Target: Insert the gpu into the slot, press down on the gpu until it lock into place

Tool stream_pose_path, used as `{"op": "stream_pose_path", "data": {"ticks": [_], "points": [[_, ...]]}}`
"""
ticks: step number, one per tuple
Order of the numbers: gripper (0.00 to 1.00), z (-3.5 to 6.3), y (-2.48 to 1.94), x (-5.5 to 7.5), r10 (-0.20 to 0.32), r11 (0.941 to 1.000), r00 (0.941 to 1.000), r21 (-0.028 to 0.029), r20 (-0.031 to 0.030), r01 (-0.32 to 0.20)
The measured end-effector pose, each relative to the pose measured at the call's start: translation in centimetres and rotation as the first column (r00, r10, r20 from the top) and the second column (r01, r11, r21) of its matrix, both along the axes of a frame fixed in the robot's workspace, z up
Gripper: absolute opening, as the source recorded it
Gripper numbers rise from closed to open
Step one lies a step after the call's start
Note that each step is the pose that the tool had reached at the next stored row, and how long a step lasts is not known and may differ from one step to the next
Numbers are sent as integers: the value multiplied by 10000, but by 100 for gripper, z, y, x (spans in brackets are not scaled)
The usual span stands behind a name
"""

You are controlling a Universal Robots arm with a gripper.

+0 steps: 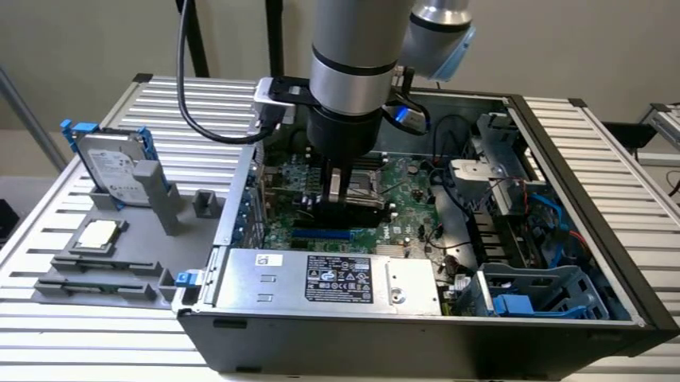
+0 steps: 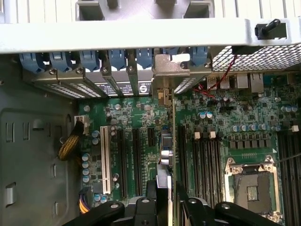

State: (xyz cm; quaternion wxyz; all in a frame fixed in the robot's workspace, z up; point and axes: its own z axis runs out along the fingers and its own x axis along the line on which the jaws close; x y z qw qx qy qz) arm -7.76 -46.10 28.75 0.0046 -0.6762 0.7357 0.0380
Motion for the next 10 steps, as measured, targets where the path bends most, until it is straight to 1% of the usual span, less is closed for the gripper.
{"op": "stream_pose_path", "data": {"ticks": [5,10], "points": [[26,-46,5,0,-1,10000,10000,-4,-44,1],[26,-98,8,0,-4,10000,9999,-3,-140,4]]}}
